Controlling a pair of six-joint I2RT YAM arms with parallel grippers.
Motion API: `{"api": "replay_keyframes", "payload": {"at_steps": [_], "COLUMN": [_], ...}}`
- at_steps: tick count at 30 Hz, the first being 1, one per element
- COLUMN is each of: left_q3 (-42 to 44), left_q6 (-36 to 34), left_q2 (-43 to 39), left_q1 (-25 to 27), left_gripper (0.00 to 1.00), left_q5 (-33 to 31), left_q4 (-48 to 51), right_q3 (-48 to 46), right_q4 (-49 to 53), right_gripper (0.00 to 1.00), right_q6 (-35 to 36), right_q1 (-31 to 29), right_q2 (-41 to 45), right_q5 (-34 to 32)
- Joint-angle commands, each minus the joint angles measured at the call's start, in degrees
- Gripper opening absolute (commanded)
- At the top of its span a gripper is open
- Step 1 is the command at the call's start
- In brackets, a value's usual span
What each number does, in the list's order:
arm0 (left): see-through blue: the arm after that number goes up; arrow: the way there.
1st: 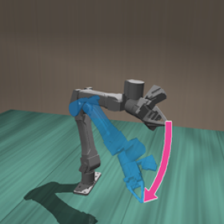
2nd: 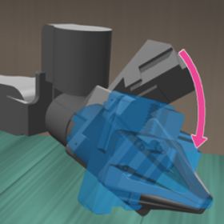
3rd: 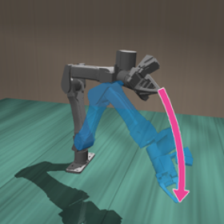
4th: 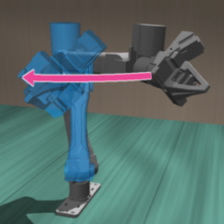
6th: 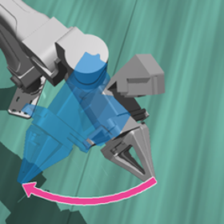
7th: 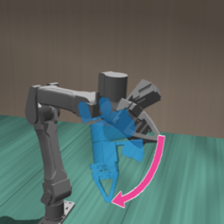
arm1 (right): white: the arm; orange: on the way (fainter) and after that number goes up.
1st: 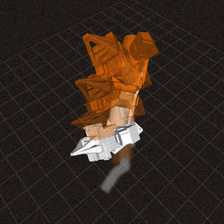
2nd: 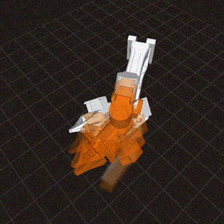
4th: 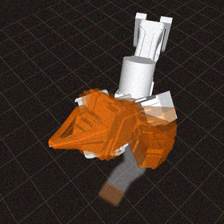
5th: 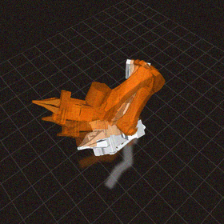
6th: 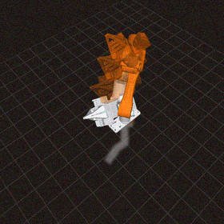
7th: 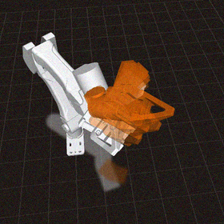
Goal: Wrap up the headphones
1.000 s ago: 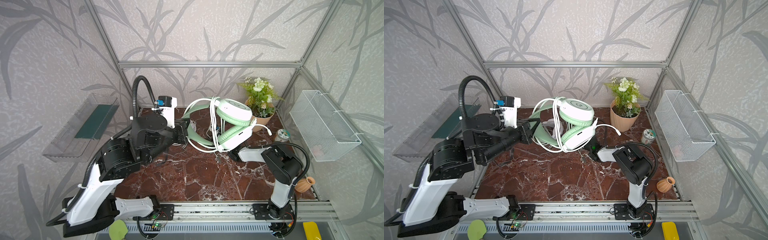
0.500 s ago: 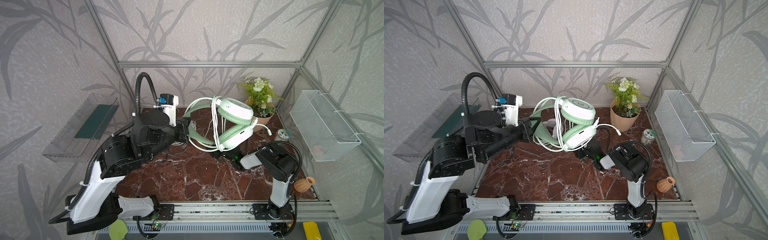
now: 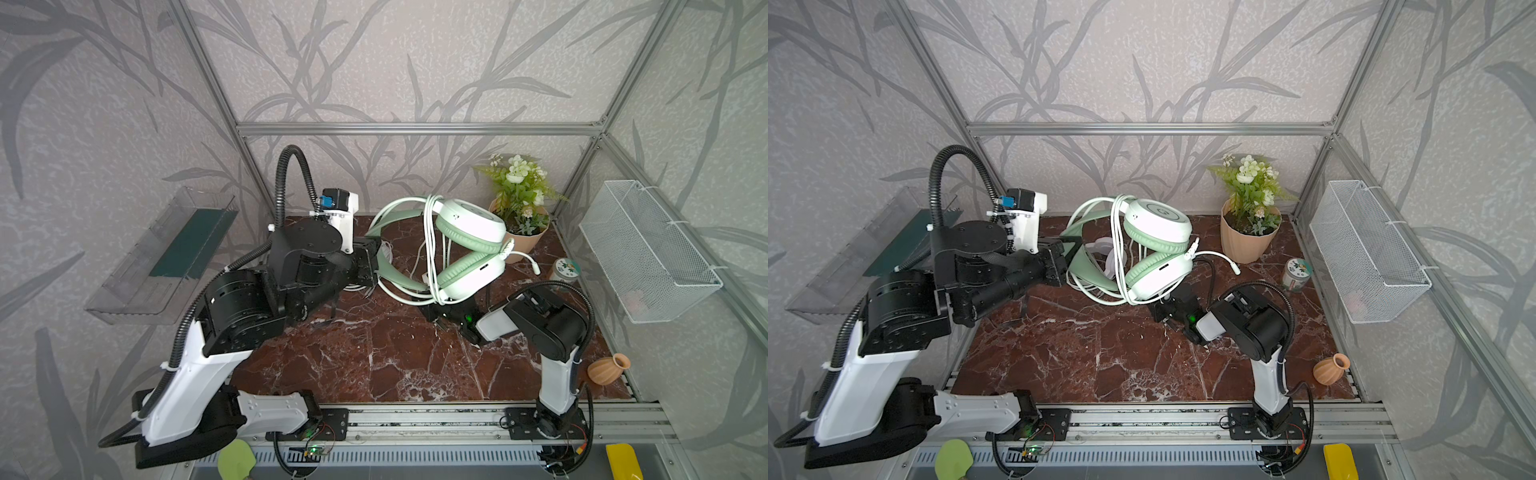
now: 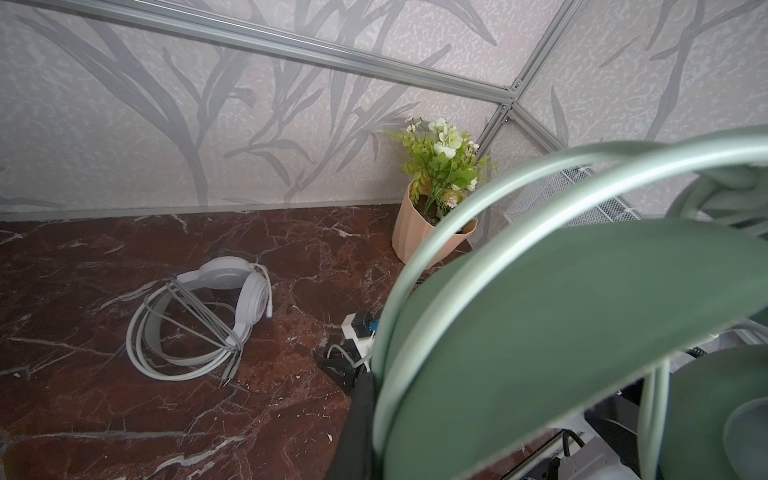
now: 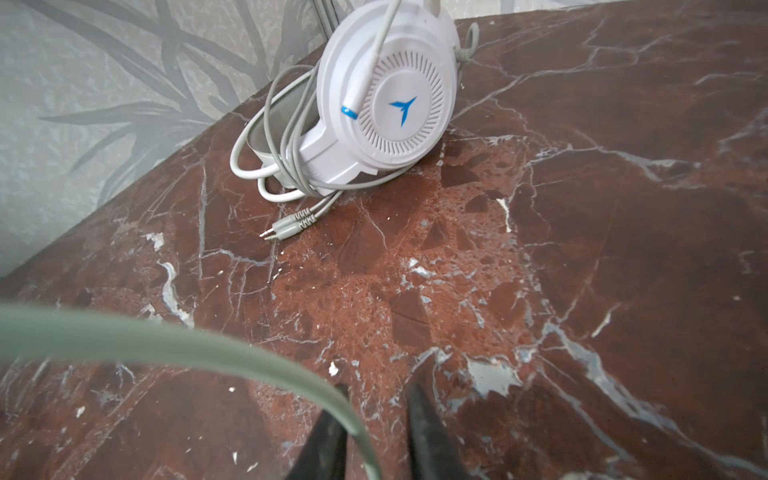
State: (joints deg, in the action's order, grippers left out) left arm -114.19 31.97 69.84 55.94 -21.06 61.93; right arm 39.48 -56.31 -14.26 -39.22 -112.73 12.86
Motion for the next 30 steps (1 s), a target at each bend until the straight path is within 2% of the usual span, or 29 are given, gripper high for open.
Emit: {"api": "replay_keyframes", "payload": {"at_steps": [1,5,7,10,14,17,21,24,26,30], "left_q3": [-1.93,-1.14,-0.5,1.68,4.29,7.24,10.71,12.61,12.85,12.63], "left_q6": [2.48,2.75,3.0,3.74,2.89,3.09,2.9,3.2,3.33,2.99], "left_q2": [-0.76,-0.77,-0.52,0.28,2.57,5.02,8.68,11.34,13.22,16.02], "left_q1": [-1.33,-4.49,-8.55,-16.17,-24.98,-31.61,-38.14,-41.18,-42.79,-44.4], "left_gripper": [0.0,0.0,0.0,0.0,0.0,0.0,0.0,0.0,0.0,0.0], "left_q5": [-0.26,1.72,4.13,10.14,13.73,17.65,19.64,21.76,24.0,26.55], "left_q4": [-4.67,-4.72,-4.49,-5.25,-6.4,-8.25,-10.61,-12.9,-13.46,-14.14], "right_q3": [1.29,-0.17,-1.23,-2.6,-6.21,-8.71,-10.21,-8.36,-8.75,-8.82], "right_q4": [2.69,2.71,3.07,5.71,8.49,13.12,27.02,40.25,44.17,51.72], "right_gripper": [0.15,0.05,0.0,0.0,0.0,0.0,0.0,0.0,0.0,0.0], "right_q6": [2.22,4.33,3.93,2.71,1.43,3.9,10.36,11.9,12.16,9.17], "right_q1": [-2.42,-5.76,-7.21,-9.78,-14.37,-21.13,-32.35,-39.4,-42.55,-46.21], "right_q2": [-0.57,0.68,2.05,5.13,11.75,19.98,33.31,42.48,47.41,54.11], "right_q5": [-2.44,-5.87,-7.65,-10.5,-14.51,-19.54,-28.86,-35.88,-39.93,-43.8]}}
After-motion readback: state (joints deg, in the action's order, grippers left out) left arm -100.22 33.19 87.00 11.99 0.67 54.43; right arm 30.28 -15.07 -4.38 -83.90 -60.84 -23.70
